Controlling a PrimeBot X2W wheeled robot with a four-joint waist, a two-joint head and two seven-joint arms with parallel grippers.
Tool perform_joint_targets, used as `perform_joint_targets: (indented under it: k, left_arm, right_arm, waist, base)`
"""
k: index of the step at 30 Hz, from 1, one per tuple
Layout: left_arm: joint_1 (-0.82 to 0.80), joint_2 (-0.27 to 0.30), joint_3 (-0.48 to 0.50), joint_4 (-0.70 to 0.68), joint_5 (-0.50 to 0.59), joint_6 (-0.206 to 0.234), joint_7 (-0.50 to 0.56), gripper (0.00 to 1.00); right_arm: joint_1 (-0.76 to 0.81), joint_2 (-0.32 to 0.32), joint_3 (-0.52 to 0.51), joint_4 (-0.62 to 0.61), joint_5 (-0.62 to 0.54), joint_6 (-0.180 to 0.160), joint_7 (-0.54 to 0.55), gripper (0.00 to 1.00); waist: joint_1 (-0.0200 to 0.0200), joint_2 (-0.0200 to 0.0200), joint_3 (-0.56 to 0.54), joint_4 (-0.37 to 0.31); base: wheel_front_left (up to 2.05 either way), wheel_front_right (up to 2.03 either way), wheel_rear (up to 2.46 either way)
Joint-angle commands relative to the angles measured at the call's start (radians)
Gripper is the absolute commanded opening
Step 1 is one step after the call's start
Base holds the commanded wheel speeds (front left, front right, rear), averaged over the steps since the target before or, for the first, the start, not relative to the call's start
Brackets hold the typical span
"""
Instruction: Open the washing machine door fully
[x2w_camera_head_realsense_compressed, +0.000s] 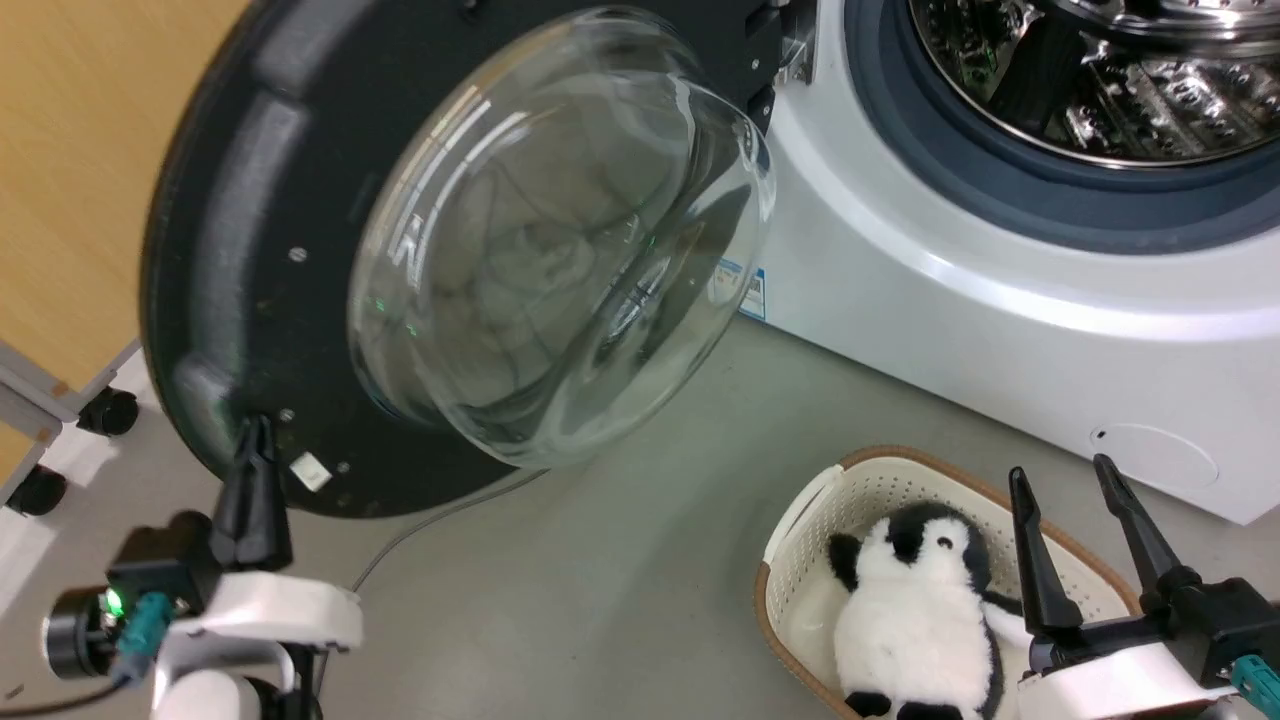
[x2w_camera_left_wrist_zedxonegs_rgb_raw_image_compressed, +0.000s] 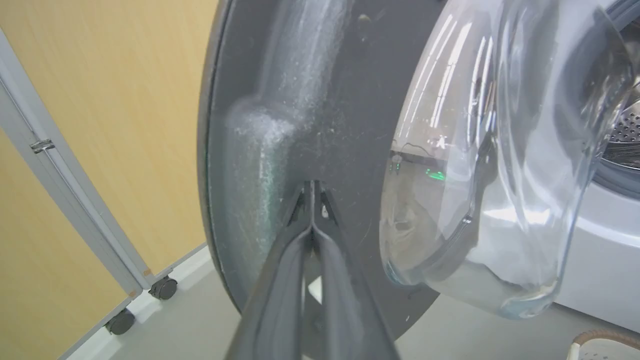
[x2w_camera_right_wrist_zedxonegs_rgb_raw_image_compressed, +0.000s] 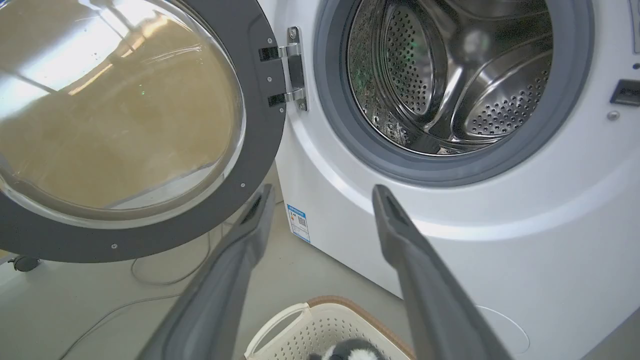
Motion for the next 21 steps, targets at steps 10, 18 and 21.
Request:
perform_joint_targets:
  k: [10,18,21]
  left_arm:
    - [-0.166,0.009,0.116,0.164,0.012,-0.065,-0.004,0.0]
    - [-0.269,0.036,0.207,0.28,0.013,-0.112,-0.004,0.0]
    - [-0.302,0.037,0.231,0.315,0.021,-0.118,-0.004,0.0]
  right_arm:
    - [-0.035,0.003,-0.023,-0.024,-0.039,0.001,-0.004,1.0]
    - [-0.063,0.003,-0.028,-0.034,-0.069,0.001,-0.004,1.0]
    - [-0.073,0.003,-0.027,-0.034,-0.08,0.001,-0.004,1.0]
  waist:
    - [0.0,0.0,0.058,0.002]
    - [0.0,0.0,0.122,-0.037]
    - [0.0,0.0,0.14,-0.05]
  base:
    - [0.0,0.0,0.0]
    - [0.0,0.0,0.0]
    - [0.0,0.0,0.0]
